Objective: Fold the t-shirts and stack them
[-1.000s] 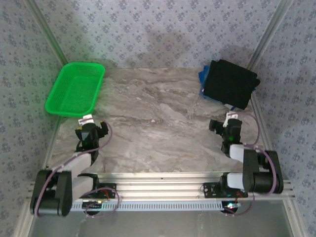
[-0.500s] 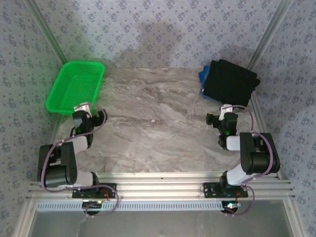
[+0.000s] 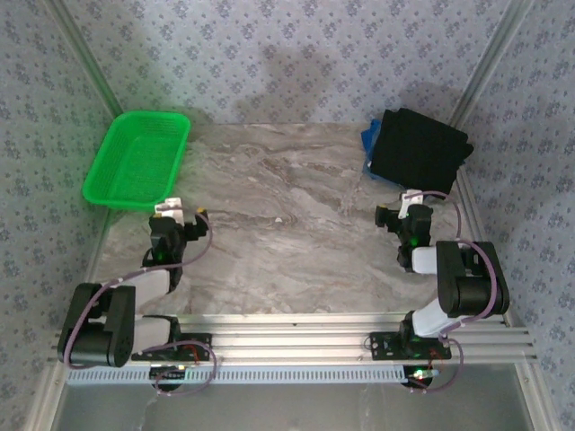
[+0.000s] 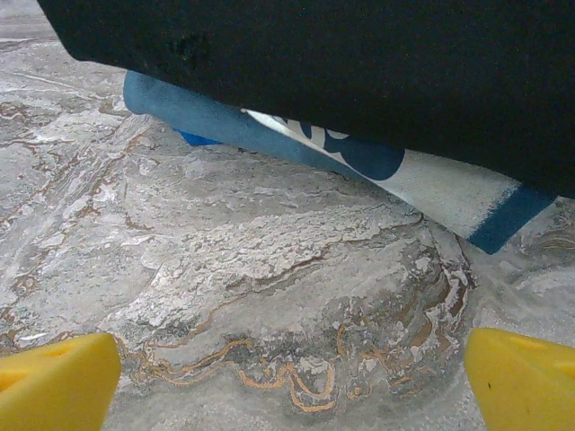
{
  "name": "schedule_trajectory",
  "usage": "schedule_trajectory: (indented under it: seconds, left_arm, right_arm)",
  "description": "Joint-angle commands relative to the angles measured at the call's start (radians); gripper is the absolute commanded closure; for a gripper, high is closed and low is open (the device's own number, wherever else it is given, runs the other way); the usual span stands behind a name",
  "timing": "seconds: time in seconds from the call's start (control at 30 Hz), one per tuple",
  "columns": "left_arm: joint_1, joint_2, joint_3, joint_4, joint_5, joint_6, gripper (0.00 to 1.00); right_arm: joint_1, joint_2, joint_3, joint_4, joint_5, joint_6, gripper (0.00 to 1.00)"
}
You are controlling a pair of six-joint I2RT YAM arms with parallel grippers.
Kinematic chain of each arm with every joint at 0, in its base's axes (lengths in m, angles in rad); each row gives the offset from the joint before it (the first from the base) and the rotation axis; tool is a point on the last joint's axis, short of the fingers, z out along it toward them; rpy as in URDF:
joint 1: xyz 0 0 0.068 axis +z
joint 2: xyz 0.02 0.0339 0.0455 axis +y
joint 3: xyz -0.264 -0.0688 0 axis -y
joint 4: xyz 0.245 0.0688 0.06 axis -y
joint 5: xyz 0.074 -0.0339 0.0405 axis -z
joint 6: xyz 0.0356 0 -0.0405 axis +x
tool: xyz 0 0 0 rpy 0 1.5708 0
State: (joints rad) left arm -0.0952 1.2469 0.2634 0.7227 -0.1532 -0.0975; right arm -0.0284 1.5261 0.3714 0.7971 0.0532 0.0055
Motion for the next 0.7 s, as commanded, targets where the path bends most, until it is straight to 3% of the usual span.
schedule_trajectory:
  seconds: [0.0,0.1,0.17,0.27,0.37,0.4,0.43,0.47,0.53,0.67]
  left_arm:
    - [0.038,0.02,0.054,-0.02,0.084,0.009,0.0]
    - [0.036,0.0,0.005,0.062,0.074,0.148,0.0]
    - [0.065,-0.004,-0.018,0.103,-0.001,0.133,0.0]
    - [0.148,0.109,0.015,0.185,0.174,0.049,0.0]
    - [0.112,0.322,0.062,0.322,0.184,0.1,0.0]
    - [0.119,0.292,0.111,0.151,0.184,0.091,0.0]
    - [0.127,0.273,0.13,0.126,0.181,0.085,0.0]
    - [0.129,0.309,0.095,0.245,0.188,0.08,0.0]
    - [0.139,0.272,0.103,0.161,0.174,0.064,0.0]
    - [0.141,0.289,0.114,0.163,0.174,0.06,0.0]
  right_arm:
    - [-0.002,-0.005,0.02,0.011,-0.005,-0.022,0.0]
    - [-0.002,-0.005,0.02,0.011,-0.006,-0.022,0.0]
    - [-0.002,-0.005,0.021,0.011,-0.005,-0.022,0.0]
    - [-0.003,-0.005,0.02,0.011,-0.005,-0.022,0.0]
    - [-0.003,-0.005,0.02,0.011,-0.006,-0.022,0.0]
    - [-0.002,-0.005,0.02,0.011,-0.005,-0.022,0.0]
    - [-0.003,-0.004,0.021,0.011,-0.006,-0.022,0.0]
    - [-0.006,-0.002,0.026,0.003,-0.014,-0.02,0.0]
    - [-0.013,-0.001,0.024,0.007,-0.038,-0.023,0.0]
    - [-0.012,-0.004,0.015,0.02,-0.043,-0.024,0.0]
